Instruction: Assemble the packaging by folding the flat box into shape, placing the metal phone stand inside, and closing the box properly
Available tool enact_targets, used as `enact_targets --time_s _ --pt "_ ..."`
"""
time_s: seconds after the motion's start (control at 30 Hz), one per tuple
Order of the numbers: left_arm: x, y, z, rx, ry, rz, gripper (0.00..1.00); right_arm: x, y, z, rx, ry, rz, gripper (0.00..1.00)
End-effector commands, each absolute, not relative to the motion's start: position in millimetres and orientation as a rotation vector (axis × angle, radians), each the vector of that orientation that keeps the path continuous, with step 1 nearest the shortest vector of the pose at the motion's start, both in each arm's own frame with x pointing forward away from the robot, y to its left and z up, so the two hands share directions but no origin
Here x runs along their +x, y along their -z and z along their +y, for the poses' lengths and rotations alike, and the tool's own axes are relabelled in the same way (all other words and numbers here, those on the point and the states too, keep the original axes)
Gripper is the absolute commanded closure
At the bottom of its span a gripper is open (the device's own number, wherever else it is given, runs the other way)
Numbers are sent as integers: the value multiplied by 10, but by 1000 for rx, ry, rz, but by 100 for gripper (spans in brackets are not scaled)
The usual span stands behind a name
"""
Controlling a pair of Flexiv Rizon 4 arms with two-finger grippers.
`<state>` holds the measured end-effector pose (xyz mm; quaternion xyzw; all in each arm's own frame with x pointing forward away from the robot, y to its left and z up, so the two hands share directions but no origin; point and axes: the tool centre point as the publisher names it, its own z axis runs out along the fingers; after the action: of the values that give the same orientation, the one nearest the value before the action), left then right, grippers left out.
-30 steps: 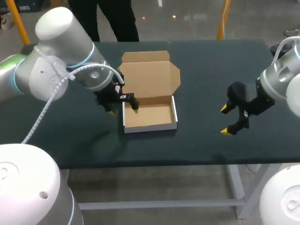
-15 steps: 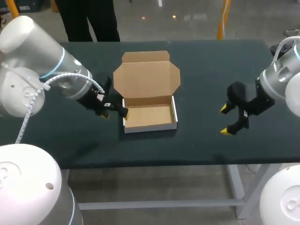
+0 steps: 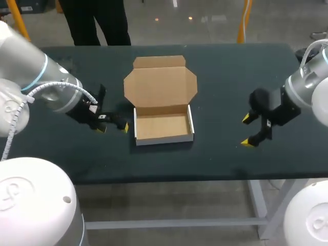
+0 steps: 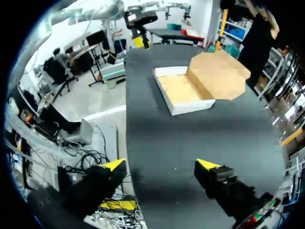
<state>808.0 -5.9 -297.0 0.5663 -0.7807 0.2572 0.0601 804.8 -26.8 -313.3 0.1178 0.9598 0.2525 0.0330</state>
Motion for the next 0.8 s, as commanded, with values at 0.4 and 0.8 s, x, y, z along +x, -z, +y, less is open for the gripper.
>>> enact_targets --time_s 0.4,0.8 --pt "7804 2664 213 1804 -690 -2333 0 8083 2842 -604 920 -643 2957 0" --pt "7677 2409 395 1898 -659 -2280 0 7876 2595 -773 1267 -506 2844 0"
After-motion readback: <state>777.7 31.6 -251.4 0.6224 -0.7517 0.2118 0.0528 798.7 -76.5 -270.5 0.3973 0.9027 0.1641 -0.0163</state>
